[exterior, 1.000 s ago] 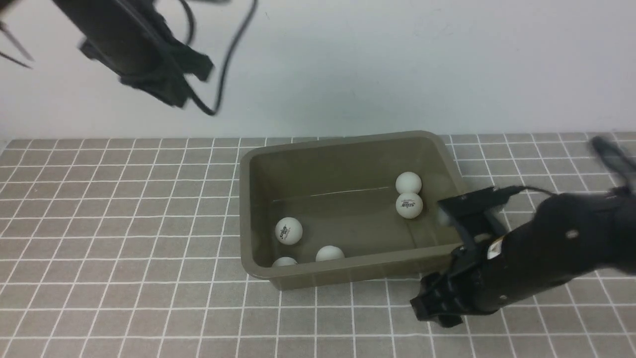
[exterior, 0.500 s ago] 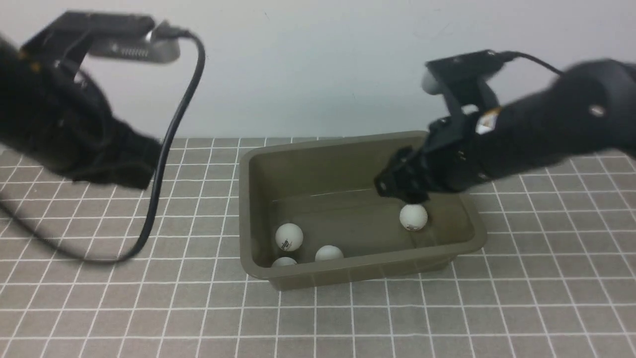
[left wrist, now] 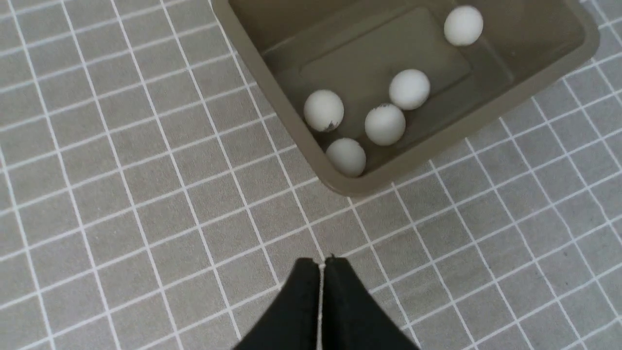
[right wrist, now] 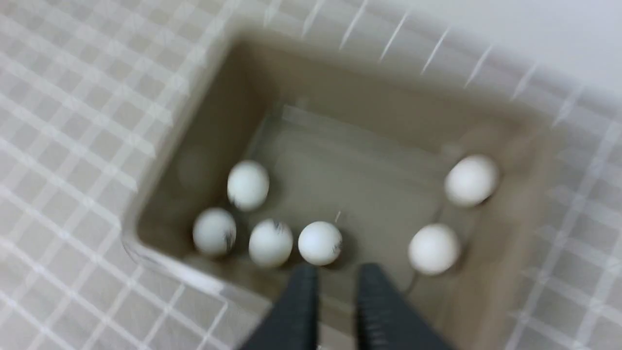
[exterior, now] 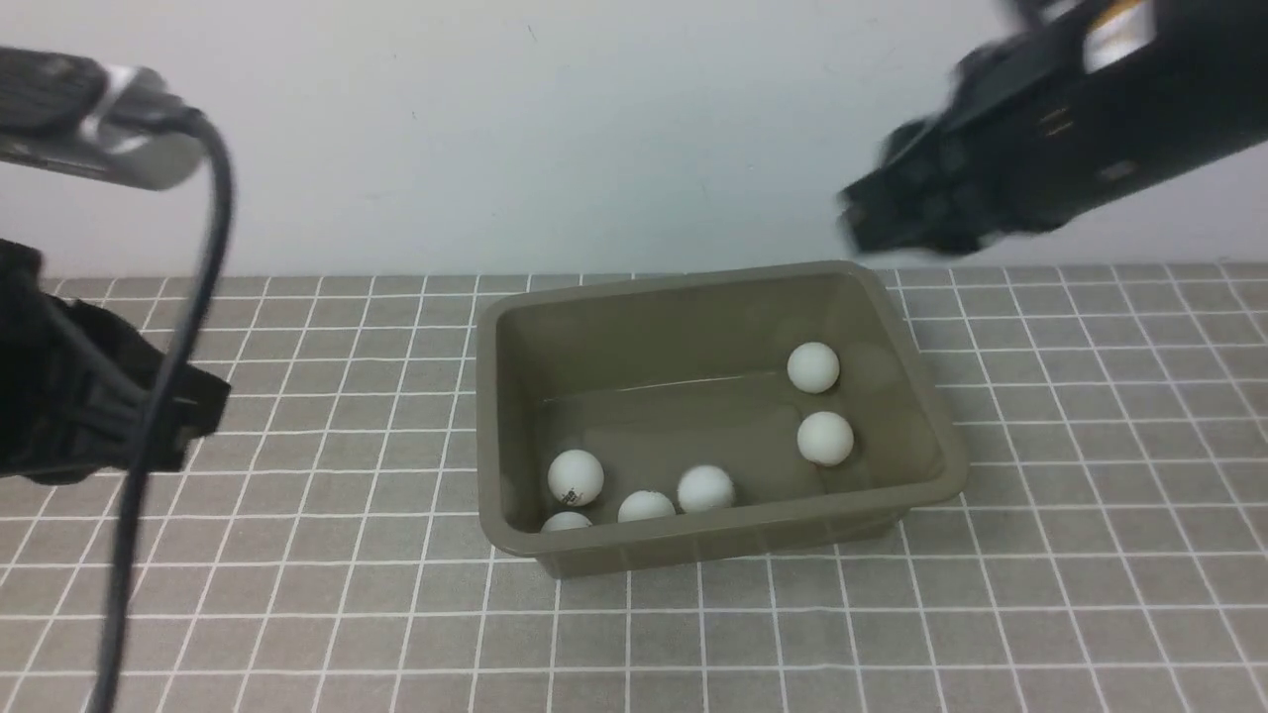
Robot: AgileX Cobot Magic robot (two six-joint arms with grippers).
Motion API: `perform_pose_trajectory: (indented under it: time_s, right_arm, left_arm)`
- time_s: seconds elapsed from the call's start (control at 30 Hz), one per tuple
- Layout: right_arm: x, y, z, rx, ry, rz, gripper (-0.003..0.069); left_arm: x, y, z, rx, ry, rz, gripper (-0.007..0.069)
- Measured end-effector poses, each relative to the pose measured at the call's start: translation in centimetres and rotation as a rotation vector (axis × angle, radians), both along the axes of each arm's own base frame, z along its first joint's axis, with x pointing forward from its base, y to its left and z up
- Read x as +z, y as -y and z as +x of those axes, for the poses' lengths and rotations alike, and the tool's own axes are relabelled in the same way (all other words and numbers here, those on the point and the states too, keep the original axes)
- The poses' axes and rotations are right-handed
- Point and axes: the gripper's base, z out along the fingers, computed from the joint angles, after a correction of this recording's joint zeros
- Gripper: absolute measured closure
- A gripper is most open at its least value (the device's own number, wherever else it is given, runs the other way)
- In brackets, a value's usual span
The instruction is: Put the table tennis balls into the box on the grey coffee tablecloth.
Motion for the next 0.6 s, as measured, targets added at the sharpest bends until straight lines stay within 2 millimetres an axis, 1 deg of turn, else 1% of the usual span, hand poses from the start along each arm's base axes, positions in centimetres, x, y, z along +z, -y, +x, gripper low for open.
perform_pose_trajectory:
  time_s: [0.03,0.07,0.1,0.17,0.23,0.27,0.3,0.37,0.4,0.43,0.47,0.5,0.53,0.57,0.6]
  right_arm:
    - [0.2,0.2,-0.3,-0.006,0.007,0.006,0.0615]
    - [1.2,1.0,-1.7,-0.017,0.052,0.025,0.0636]
    - [2.4,2.5,-4.1,-0.039,0.130,0.055,0.0659]
    - [2.8,3.4,-5.6,-0.052,0.175,0.073,0.0666]
    - [2.8,5.6,-9.3,-0.081,0.276,0.123,0.0671]
    - [2.7,5.9,-9.9,-0.084,0.294,0.131,0.0671]
    - [1.9,7.3,-12.2,-0.102,0.362,0.165,0.0671]
    - [1.1,8.8,-14.7,-0.118,0.454,0.207,0.0672]
    - [0.0,9.4,-15.8,-0.128,0.506,0.231,0.0672]
    - [-0.4,9.7,-16.2,-0.130,0.528,0.242,0.0672]
    - [-1.6,10.5,-17.7,-0.137,0.610,0.289,0.0672]
    - [-2.7,11.0,-18.7,-0.137,0.685,0.329,0.0672]
    - [-3.8,11.4,-19.5,-0.131,0.759,0.366,0.0672]
    - [-4.3,11.6,-19.9,-0.125,0.798,0.372,0.0672]
    - [-5.5,12.0,-20.9,-0.111,0.882,0.397,0.0672]
  left_arm:
    - [0.1,0.0,-0.1,0.001,0.005,-0.001,0.0629]
    - [0.3,-0.1,-0.4,0.003,0.025,-0.005,0.0629]
    - [0.8,-0.2,-0.9,0.008,0.063,-0.013,0.0629]
    - [1.1,-0.2,-1.3,0.009,0.083,-0.017,0.0629]
    - [1.3,-0.3,-1.7,0.009,0.105,-0.019,0.0629]
    - [1.3,-0.3,-1.7,0.009,0.106,-0.019,0.0629]
    - [1.5,-0.4,-2.0,0.008,0.118,-0.020,0.0629]
    - [1.7,-0.4,-2.4,0.006,0.132,-0.024,0.0629]
    - [1.8,-0.4,-2.7,0.003,0.141,-0.026,0.0629]
    - [1.9,-0.4,-2.8,0.003,0.146,-0.028,0.0629]
    - [2.1,-0.5,-3.2,0.002,0.158,-0.032,0.0629]
    - [2.2,-0.5,-3.4,0.000,0.168,-0.035,0.0629]
    - [2.4,-0.5,-3.8,-0.004,0.180,-0.038,0.0629]
    - [2.5,-0.5,-4.0,-0.005,0.191,-0.043,0.0629]
    - [2.5,-0.5,-4.3,-0.005,0.202,-0.055,0.0629]
